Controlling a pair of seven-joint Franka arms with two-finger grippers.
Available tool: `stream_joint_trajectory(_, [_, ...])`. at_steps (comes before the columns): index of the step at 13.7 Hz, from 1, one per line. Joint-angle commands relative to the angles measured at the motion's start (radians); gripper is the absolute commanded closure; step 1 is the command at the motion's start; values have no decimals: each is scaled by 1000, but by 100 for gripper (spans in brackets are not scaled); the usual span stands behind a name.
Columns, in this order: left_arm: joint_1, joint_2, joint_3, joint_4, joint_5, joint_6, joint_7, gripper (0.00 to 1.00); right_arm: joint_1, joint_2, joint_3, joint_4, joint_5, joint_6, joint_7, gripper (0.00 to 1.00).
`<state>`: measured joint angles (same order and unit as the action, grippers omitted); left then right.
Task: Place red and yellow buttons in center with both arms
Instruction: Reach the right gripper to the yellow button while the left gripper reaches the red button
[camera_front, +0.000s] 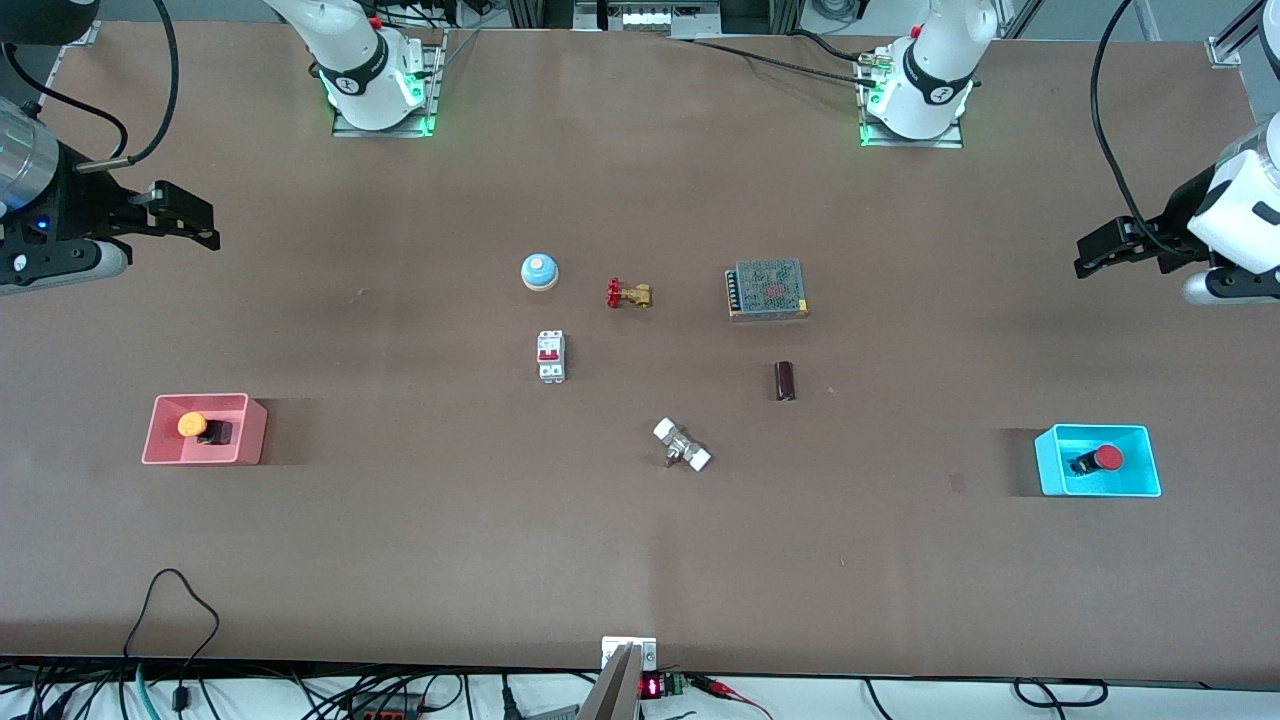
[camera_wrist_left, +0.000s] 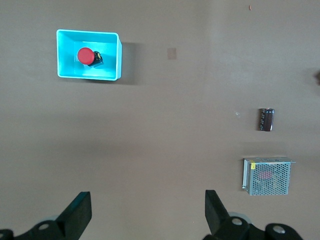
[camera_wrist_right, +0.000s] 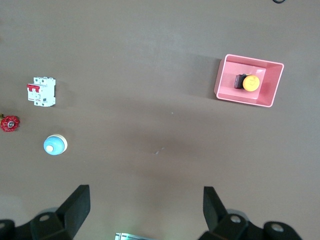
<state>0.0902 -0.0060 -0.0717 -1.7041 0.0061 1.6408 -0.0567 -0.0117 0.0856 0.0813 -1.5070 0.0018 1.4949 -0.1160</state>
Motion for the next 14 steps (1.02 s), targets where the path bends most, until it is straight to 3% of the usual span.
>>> stream_joint_trajectory(1, [3, -34, -7, -46, 25, 27, 0, 0, -5, -10, 5, -12, -11, -2, 13, 0])
stream_joint_trajectory(4, [6, -3, -5, -39, 17, 59, -12, 0, -5, -10, 5, -13, -11, -2, 13, 0])
stream_joint_trajectory(8, [58, 139, 10, -5, 26, 88, -2, 0, -8, 28, 5, -12, -11, 68, 1, 0])
stream_joint_trajectory(10, [89, 240, 10, 24, 25, 137, 0, 0, -11, 37, 3, -12, -11, 88, -2, 0])
stream_joint_trajectory(14, [170, 505, 12, 210, 25, 177, 1, 0, -33, 100, 3, -10, -11, 79, -17, 0])
